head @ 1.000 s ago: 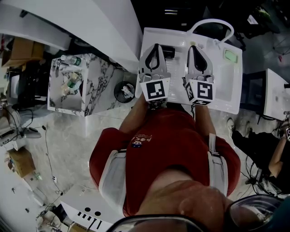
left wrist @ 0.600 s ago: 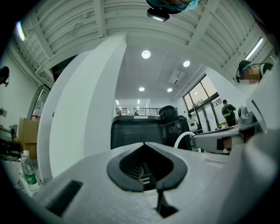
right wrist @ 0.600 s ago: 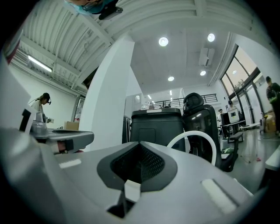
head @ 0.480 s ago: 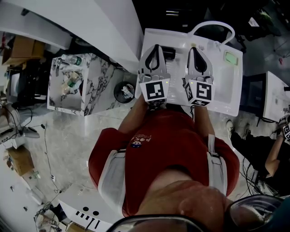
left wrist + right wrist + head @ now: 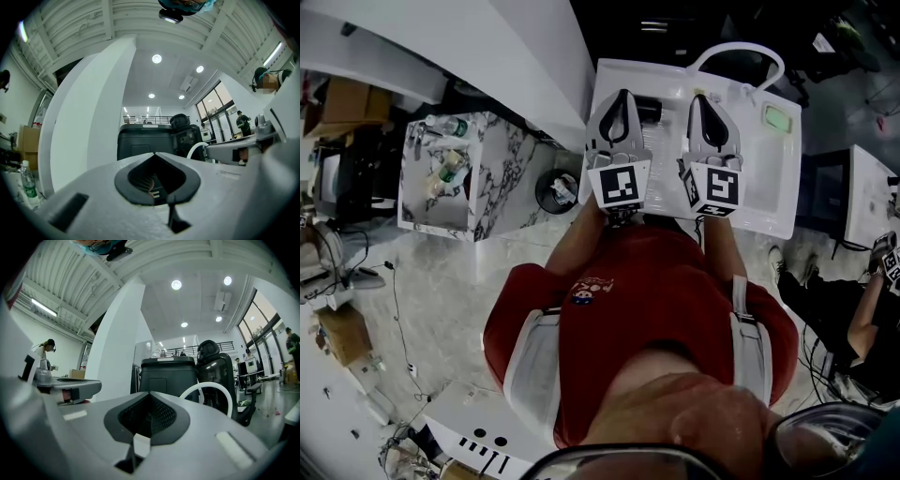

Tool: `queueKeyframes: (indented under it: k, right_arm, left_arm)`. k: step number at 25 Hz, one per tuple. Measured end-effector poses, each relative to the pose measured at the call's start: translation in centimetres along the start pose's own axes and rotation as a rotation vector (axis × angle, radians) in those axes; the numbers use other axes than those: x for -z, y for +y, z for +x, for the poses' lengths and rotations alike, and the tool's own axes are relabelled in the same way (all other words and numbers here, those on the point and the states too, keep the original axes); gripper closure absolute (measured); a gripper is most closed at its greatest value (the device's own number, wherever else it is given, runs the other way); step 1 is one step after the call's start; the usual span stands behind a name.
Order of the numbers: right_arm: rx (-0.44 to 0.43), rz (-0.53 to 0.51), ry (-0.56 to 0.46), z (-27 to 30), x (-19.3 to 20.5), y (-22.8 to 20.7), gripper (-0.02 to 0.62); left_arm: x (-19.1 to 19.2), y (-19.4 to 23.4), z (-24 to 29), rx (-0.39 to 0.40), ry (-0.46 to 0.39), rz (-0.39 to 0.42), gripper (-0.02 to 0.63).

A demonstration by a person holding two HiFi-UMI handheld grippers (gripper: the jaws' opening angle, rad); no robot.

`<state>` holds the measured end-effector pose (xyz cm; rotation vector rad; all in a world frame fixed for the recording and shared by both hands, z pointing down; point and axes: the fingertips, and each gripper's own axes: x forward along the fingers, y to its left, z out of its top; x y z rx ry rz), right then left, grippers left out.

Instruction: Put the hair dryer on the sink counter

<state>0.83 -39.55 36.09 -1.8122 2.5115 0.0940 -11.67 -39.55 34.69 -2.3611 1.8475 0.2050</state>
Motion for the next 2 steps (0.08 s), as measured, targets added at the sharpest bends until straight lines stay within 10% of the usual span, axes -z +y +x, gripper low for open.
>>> queueKeyframes:
  k: [2]
  right_arm:
    - [-0.001,-0.002,0.0,0.01,0.0,-0.05,0.595]
  left_arm:
    - [0.11,-0.12,0.08,0.005,0.003,0.004,0.604]
